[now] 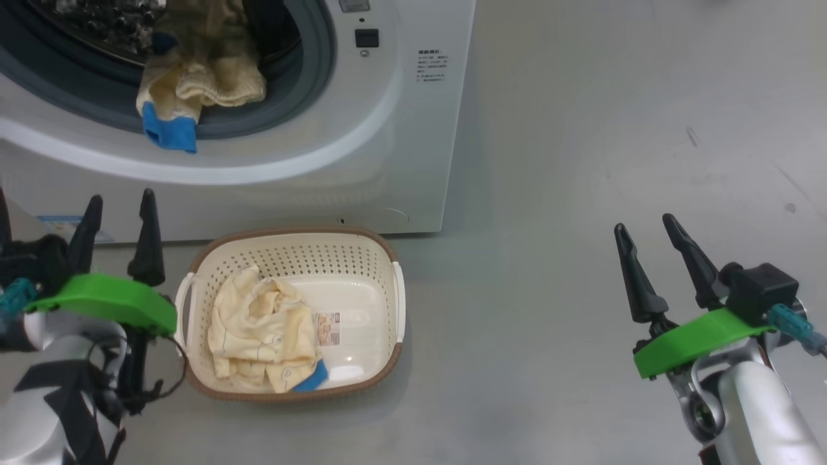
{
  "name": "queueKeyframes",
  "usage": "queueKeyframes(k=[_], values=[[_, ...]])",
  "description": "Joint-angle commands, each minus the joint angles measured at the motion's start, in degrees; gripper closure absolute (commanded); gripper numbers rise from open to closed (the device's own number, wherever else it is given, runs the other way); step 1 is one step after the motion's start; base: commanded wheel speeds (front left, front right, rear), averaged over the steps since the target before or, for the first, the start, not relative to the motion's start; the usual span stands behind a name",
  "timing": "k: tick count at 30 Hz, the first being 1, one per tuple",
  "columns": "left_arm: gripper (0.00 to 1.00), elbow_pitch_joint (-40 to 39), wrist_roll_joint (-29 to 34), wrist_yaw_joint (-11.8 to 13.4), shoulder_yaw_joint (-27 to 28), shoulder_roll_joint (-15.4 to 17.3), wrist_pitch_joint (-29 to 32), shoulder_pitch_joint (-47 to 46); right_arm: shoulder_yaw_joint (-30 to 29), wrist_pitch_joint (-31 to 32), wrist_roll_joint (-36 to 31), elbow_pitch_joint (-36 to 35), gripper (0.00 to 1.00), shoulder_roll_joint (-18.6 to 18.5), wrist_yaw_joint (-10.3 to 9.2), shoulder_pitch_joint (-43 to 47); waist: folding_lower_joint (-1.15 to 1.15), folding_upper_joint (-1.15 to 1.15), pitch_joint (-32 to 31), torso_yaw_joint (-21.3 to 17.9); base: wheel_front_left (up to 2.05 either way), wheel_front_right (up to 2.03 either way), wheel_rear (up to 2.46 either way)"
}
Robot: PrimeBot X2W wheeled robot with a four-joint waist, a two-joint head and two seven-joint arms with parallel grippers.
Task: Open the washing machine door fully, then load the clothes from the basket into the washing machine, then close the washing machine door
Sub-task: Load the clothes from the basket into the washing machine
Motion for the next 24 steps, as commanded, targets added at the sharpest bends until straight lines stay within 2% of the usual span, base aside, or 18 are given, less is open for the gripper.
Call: queueKeyframes(k=[1,10,24], values=[[0.00,-2.7,1.0,0.9,3.5,1.5,-0.6,-0.1,0.8,-0.6,-0.2,-1.7,0.00,-0.3,0.00,-0.3,0.01,-0.01,-0.5,0.0,0.00,0.00,0.00],[0.00,-10.3,5.9,1.8,9.1,-3.2,-0.6,9.6,0.9,-0.6,0.4,-1.7,0.00,-0.3,0.00,0.5,0.01,-0.01,-1.9,-0.2,0.00,0.00,0.00],[0.00,-11.1,11.1,-1.1,12.5,-7.9,-0.6,13.6,1.4,-0.6,0.6,-1.3,0.00,-0.3,0.00,1.0,0.01,-0.01,-2.9,-0.2,0.00,0.00,0.00]])
